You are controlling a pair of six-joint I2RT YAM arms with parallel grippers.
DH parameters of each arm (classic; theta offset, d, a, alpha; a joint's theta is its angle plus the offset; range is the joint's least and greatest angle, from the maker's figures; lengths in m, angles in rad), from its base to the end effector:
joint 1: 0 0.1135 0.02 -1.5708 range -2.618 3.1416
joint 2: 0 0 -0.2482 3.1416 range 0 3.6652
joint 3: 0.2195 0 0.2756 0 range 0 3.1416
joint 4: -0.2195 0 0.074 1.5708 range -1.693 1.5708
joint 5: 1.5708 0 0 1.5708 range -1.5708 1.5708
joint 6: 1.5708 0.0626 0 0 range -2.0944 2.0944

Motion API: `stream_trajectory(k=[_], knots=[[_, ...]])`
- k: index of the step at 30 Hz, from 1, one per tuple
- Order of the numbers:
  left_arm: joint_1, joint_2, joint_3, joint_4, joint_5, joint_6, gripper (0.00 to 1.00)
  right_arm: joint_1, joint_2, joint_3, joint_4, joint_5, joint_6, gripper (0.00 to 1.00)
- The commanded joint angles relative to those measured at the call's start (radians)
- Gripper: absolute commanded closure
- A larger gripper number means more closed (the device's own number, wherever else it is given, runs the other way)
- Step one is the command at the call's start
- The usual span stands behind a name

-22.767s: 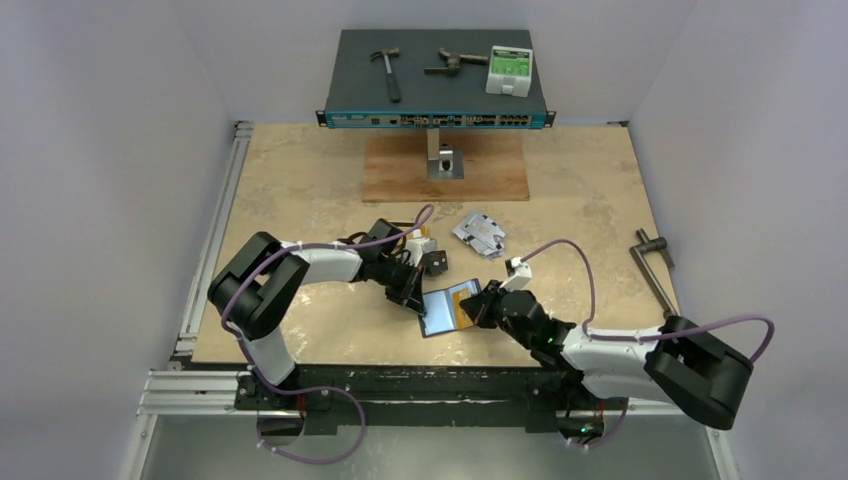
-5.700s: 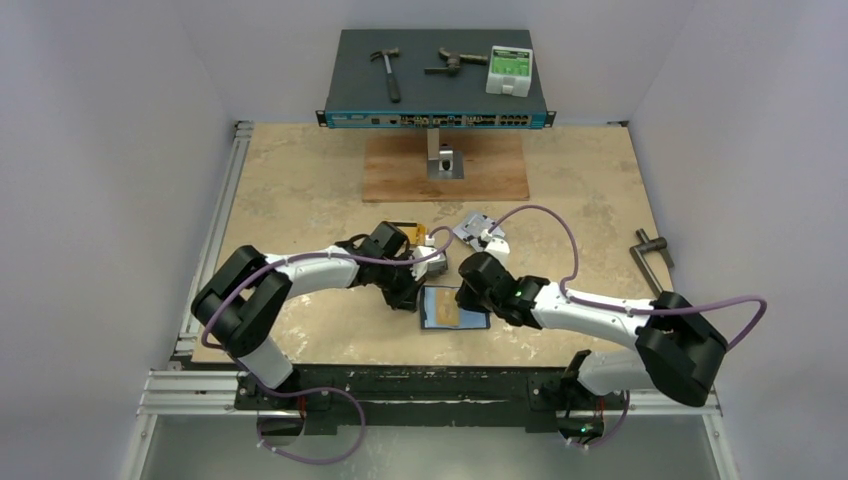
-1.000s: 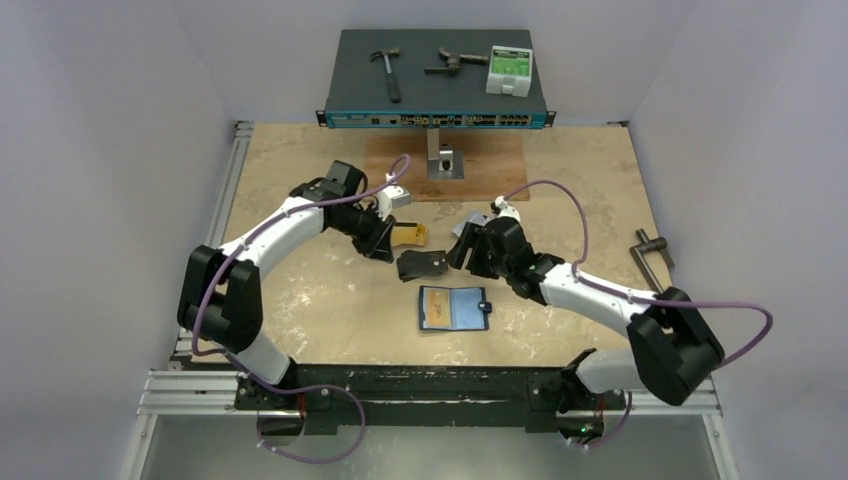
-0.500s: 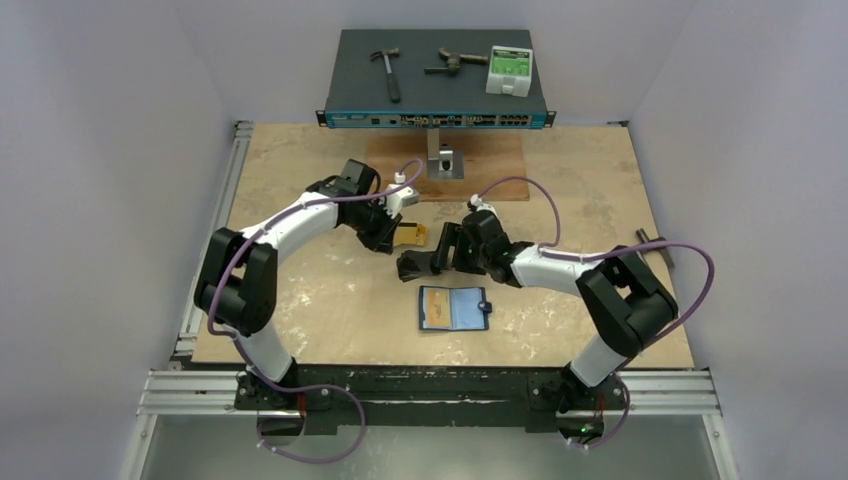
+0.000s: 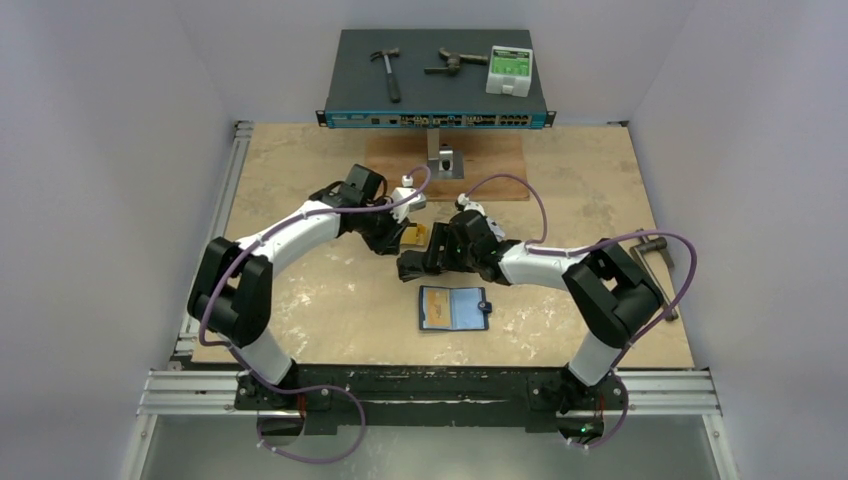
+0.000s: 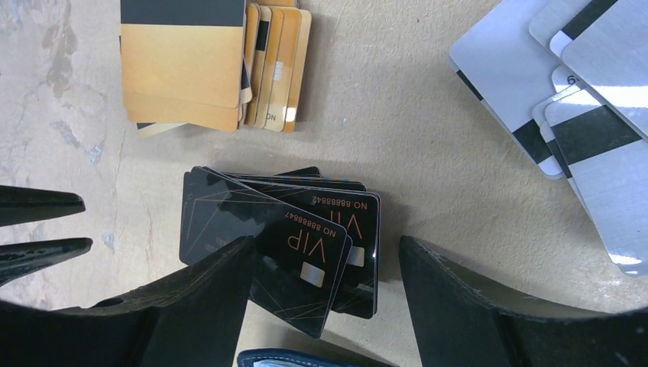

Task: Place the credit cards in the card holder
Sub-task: Move the credit card to the center of the board.

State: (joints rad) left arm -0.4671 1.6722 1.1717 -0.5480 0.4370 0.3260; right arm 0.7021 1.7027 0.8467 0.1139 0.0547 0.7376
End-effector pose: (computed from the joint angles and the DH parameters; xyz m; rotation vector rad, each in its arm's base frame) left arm 0.3230 -0.1926 0.1707 1.1402 2.3258 -0.6214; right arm 0.2884 0.2395 0.1035 0.0717 2.4052 0.6482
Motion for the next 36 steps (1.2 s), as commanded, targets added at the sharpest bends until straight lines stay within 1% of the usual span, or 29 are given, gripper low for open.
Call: stream_trajectory(k=[1,11,15,24,29,32,34,35,36], knots=[[-0.017,-0.044,-0.003,0.055,-0.017,0.017,0.79,0.0,-0.016,-0.031,-0.055,0.045,0.005,0.3],[-0.036,-0.045,-0.004,0.053,-0.019,0.021,0.78,-0.004,-0.098,-0.126,-0.075,0.081,0.017,0.31],[-0.036,-0.039,0.001,0.048,-0.024,0.025,0.78,-0.007,-0.1,-0.136,-0.074,0.081,0.02,0.32],[-0.06,-0.021,0.019,0.047,-0.057,0.06,0.78,-0.025,-0.164,-0.165,-0.095,0.111,0.03,0.48],[-0.064,-0.015,0.028,0.039,-0.053,0.048,0.78,-0.032,-0.184,-0.163,-0.107,0.124,0.037,0.5],[-0.064,-0.016,0.023,0.039,-0.056,0.048,0.78,-0.035,-0.196,-0.156,-0.112,0.138,0.04,0.53],[-0.064,-0.014,0.025,0.036,-0.058,0.048,0.78,-0.036,-0.213,-0.162,-0.108,0.13,0.041,0.53],[-0.064,-0.014,0.027,0.036,-0.06,0.048,0.78,-0.036,-0.218,-0.164,-0.1,0.118,0.045,0.52],[-0.064,-0.014,0.026,0.036,-0.06,0.048,0.79,-0.036,-0.219,-0.165,-0.089,0.105,0.05,0.48]])
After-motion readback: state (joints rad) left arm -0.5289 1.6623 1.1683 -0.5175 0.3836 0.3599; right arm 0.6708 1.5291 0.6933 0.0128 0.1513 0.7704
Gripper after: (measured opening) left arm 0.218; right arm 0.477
